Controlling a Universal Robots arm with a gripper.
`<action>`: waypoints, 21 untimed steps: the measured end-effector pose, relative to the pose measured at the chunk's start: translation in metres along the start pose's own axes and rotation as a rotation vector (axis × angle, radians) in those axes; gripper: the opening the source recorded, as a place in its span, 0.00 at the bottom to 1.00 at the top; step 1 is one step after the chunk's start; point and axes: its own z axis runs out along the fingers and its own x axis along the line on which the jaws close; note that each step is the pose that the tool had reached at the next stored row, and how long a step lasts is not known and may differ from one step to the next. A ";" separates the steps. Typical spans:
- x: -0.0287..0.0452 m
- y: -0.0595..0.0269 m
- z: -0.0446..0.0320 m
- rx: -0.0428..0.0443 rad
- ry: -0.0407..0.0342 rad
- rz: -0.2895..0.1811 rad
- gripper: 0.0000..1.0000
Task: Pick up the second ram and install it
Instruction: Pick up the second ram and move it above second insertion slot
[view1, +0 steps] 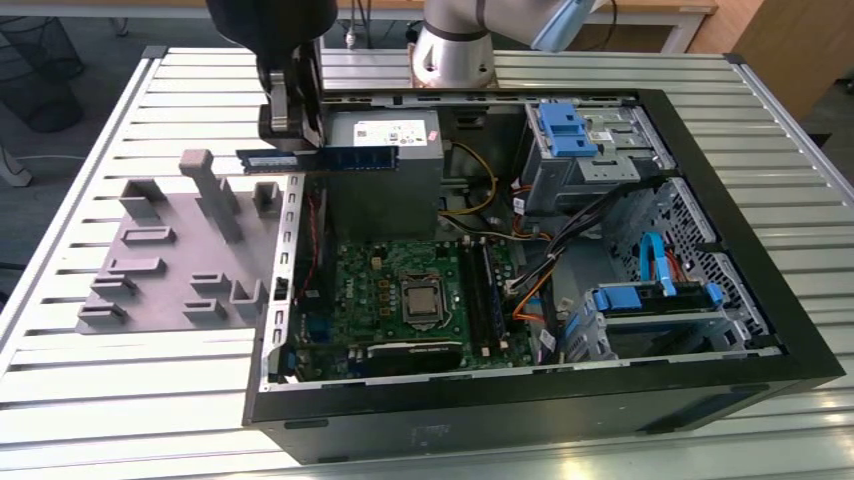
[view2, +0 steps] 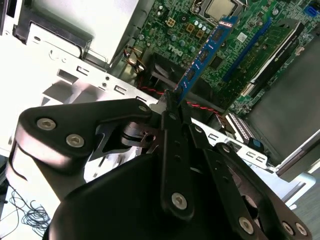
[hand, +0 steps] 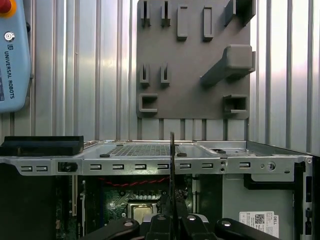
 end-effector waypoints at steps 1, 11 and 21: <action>0.0000 -0.0004 0.0000 0.0001 0.0000 0.000 0.14; 0.0000 -0.0064 0.0001 0.0000 0.0000 0.000 0.14; -0.0001 -0.0153 0.0002 0.0001 0.0000 0.000 0.14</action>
